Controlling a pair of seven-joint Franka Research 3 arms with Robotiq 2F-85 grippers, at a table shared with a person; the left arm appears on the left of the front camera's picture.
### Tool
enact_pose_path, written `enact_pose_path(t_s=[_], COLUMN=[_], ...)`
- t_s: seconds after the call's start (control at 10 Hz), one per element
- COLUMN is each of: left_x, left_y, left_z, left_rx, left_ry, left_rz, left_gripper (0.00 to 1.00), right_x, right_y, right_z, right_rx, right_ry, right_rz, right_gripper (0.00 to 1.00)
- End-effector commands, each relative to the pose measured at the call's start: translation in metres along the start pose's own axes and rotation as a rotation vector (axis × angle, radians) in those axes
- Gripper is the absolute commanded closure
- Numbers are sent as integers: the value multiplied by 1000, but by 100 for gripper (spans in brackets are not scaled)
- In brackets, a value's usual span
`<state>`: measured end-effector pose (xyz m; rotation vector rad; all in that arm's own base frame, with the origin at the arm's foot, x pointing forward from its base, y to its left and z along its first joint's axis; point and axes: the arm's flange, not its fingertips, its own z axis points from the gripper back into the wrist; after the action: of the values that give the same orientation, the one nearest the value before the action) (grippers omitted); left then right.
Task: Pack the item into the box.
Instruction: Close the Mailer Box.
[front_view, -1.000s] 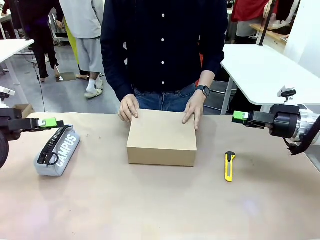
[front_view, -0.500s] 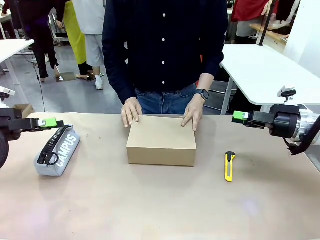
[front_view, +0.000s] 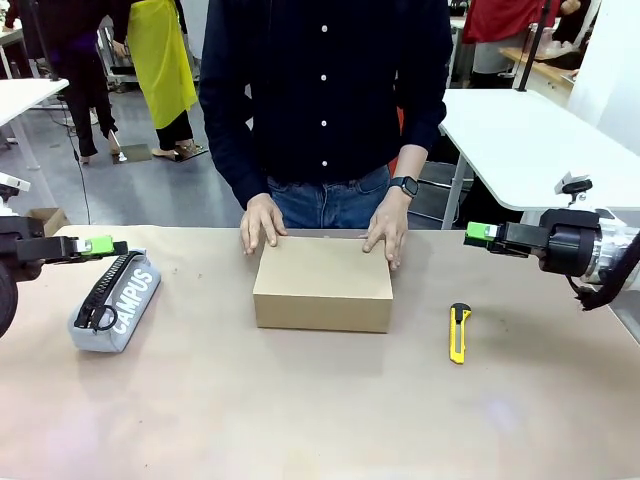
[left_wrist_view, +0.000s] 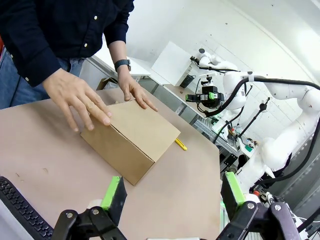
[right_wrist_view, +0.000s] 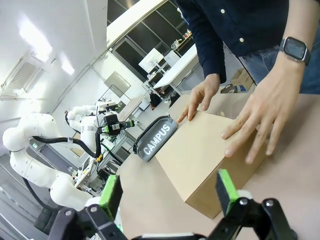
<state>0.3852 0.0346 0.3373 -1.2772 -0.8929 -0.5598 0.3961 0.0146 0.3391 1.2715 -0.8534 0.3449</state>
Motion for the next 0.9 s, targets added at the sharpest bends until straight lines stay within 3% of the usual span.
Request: enact_pose_path(t_s=[0.0,0.8], left_x=[2,2], left_y=[-1,-1], left_z=[-1,-1], left_rx=[7,7], left_ry=[3,3], left_rz=[-8,-8], left_gripper=[0,0], right_x=[2,2], right_y=[3,3], right_z=[1,1], right_rx=[-7,-7], right_ry=[4,4], right_rz=[11,11], right_gripper=[0,0])
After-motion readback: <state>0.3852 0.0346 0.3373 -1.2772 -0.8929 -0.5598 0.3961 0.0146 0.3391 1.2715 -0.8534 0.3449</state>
